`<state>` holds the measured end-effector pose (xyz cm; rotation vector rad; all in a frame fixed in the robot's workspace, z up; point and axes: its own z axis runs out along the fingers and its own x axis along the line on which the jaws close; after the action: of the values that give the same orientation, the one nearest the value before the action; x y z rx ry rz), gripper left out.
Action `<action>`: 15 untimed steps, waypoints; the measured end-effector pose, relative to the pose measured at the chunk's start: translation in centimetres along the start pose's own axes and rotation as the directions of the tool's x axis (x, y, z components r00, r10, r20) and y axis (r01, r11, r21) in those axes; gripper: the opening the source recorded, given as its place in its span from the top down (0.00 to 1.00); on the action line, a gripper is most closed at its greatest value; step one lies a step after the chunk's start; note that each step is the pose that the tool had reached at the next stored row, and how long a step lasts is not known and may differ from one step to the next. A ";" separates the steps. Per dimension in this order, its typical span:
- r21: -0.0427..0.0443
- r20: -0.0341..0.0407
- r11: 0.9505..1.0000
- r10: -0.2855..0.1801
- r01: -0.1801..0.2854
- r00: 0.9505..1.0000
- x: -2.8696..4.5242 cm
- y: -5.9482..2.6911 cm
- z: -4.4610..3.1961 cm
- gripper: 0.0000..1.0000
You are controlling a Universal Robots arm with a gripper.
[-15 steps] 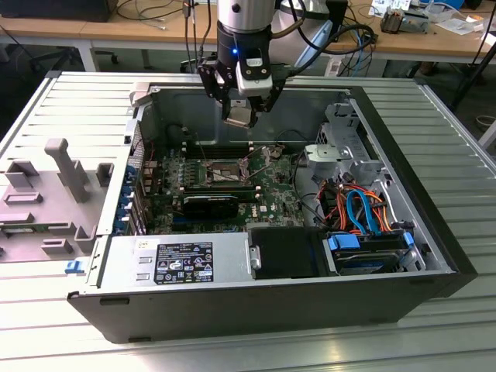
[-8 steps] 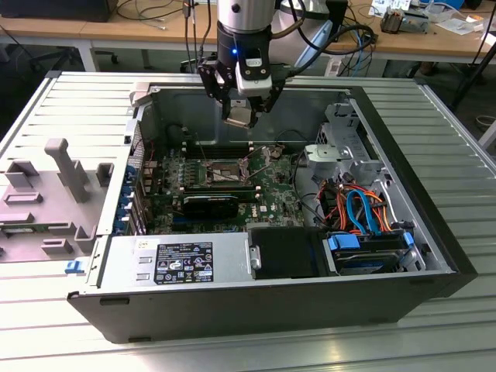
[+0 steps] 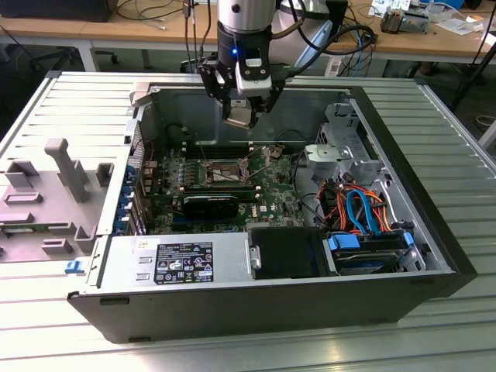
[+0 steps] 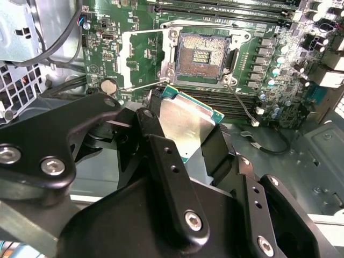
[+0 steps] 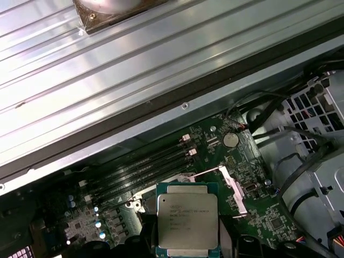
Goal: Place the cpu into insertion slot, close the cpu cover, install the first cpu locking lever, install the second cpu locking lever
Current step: 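Place the cpu into insertion slot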
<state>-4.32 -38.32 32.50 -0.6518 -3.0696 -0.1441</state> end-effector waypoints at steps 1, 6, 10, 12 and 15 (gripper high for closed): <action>0.000 0.000 1.000 0.001 -0.001 1.000 0.00 0.00 0.00 0.45; 0.000 0.001 1.000 0.007 -0.007 1.000 0.00 0.00 0.03 0.45; 0.000 0.001 1.000 0.011 -0.011 1.000 0.00 0.00 0.05 0.45; 0.000 0.001 1.000 0.014 -0.014 1.000 0.00 -0.01 0.07 0.45; 0.000 0.002 1.000 0.019 -0.019 1.000 0.00 -0.01 0.09 0.45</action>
<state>-4.33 -38.32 32.41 -0.6810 -3.0641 -0.1440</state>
